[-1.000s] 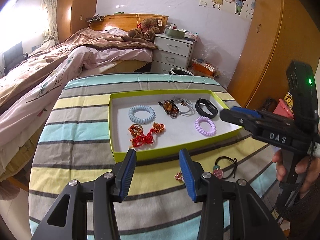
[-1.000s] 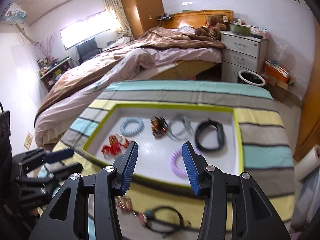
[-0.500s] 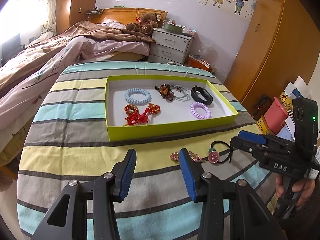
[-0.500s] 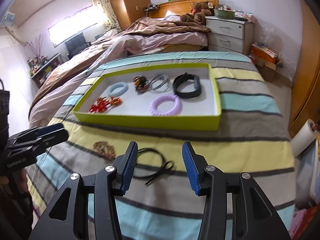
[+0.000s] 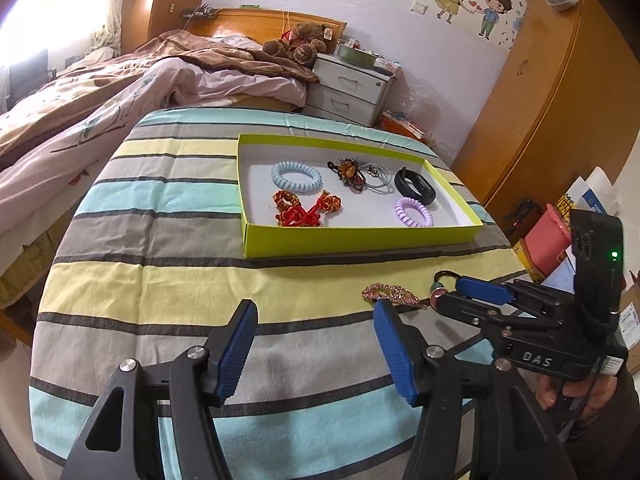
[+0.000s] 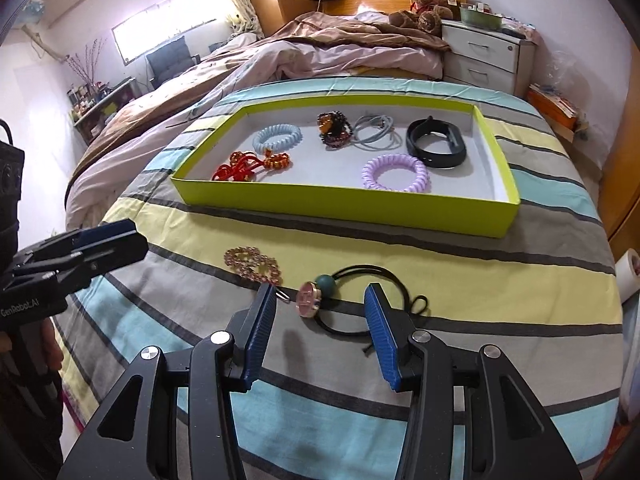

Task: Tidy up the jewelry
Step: 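Move both grippers back and close the right on the black cord hair tie, then grasp the pink beaded hairpin with the left gripper while the right holds the hair tie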

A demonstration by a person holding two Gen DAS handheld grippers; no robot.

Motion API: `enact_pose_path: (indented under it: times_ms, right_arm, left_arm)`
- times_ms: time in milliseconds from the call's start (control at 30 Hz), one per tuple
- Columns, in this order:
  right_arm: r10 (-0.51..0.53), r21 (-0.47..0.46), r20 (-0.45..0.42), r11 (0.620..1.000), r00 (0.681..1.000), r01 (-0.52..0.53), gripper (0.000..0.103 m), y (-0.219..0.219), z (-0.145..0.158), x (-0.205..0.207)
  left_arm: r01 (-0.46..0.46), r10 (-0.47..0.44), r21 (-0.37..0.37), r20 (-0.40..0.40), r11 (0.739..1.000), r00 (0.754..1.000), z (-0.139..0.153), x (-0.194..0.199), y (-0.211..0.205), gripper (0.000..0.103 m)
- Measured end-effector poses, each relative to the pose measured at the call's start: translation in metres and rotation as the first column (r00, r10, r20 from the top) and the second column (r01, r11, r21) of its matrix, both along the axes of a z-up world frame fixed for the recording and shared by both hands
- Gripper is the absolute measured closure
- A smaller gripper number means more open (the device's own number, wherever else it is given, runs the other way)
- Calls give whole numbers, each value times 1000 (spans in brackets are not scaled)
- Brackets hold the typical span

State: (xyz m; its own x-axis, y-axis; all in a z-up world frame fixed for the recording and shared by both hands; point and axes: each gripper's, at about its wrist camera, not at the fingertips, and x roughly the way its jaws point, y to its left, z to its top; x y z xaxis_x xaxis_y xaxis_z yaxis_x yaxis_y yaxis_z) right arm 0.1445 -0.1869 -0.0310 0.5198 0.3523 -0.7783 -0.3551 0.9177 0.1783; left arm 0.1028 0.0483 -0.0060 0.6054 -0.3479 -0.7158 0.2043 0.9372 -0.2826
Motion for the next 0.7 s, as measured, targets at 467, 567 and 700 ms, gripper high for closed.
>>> enact_pose_path:
  times_ms: [467,567,700]
  right_arm:
    - [13,-51,10,999,1000,-13,92,1,-3,-2]
    - [-3,-42,17,999,1000,4,92,-7,0,-4]
    - [-31,-27,25,999,999,32,92,-19,4,-11]
  left_arm:
    - [105,-104,47,-28,993,994,-6,16,-23,43]
    - [170,-169,16,-33,985,985,-7,27,-33,43]
    - [206,-205,15,-40,978,978,-9,42,-48,43]
